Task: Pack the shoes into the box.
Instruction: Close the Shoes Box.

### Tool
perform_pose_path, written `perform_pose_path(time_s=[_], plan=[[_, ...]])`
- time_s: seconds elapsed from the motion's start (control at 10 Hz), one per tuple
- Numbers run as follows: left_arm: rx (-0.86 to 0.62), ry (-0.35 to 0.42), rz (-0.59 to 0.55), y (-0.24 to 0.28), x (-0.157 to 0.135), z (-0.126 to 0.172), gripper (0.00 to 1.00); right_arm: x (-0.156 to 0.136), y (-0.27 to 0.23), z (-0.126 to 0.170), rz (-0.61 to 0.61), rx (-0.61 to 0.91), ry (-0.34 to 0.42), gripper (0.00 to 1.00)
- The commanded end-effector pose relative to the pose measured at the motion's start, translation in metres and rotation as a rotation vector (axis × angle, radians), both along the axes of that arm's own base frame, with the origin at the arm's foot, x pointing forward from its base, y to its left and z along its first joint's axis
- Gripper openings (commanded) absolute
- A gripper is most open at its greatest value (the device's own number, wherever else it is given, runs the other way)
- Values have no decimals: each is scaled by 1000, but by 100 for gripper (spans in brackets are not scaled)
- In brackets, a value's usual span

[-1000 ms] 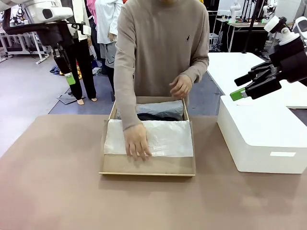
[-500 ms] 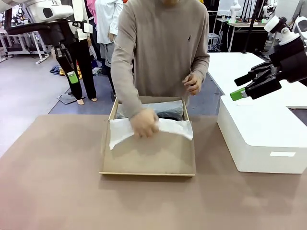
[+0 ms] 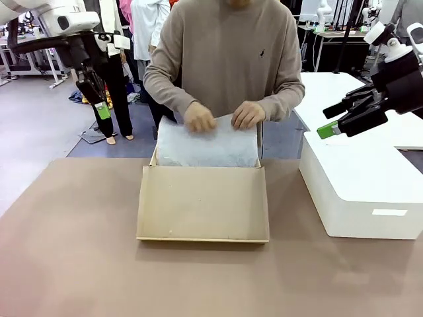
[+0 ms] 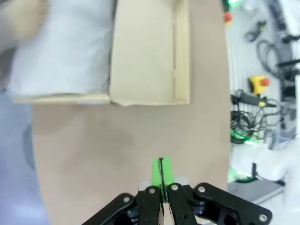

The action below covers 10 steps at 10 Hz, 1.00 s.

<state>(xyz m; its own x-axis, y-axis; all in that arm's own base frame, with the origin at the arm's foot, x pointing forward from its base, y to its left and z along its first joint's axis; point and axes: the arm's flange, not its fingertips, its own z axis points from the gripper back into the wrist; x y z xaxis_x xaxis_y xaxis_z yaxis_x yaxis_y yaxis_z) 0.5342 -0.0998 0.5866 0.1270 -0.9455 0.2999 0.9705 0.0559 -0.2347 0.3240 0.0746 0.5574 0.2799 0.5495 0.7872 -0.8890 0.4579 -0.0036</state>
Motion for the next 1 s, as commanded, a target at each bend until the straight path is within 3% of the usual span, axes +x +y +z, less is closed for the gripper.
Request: perform_pose_path(time_s=[0.0, 0.2, 0.3, 0.9], plan=[[-102, 53, -158, 26, 8, -4, 0, 4, -1, -1, 26, 20, -15, 100], [-125, 77, -227, 38, 15, -17, 0, 4, -1, -1, 26, 20, -15, 100], [-123, 53, -229, 44, 18, -28, 0, 4, -1, -1, 26, 20, -15, 100], [-139, -40, -10, 75, 24, -62, 0, 4, -1, -1, 26, 20, -15, 100]])
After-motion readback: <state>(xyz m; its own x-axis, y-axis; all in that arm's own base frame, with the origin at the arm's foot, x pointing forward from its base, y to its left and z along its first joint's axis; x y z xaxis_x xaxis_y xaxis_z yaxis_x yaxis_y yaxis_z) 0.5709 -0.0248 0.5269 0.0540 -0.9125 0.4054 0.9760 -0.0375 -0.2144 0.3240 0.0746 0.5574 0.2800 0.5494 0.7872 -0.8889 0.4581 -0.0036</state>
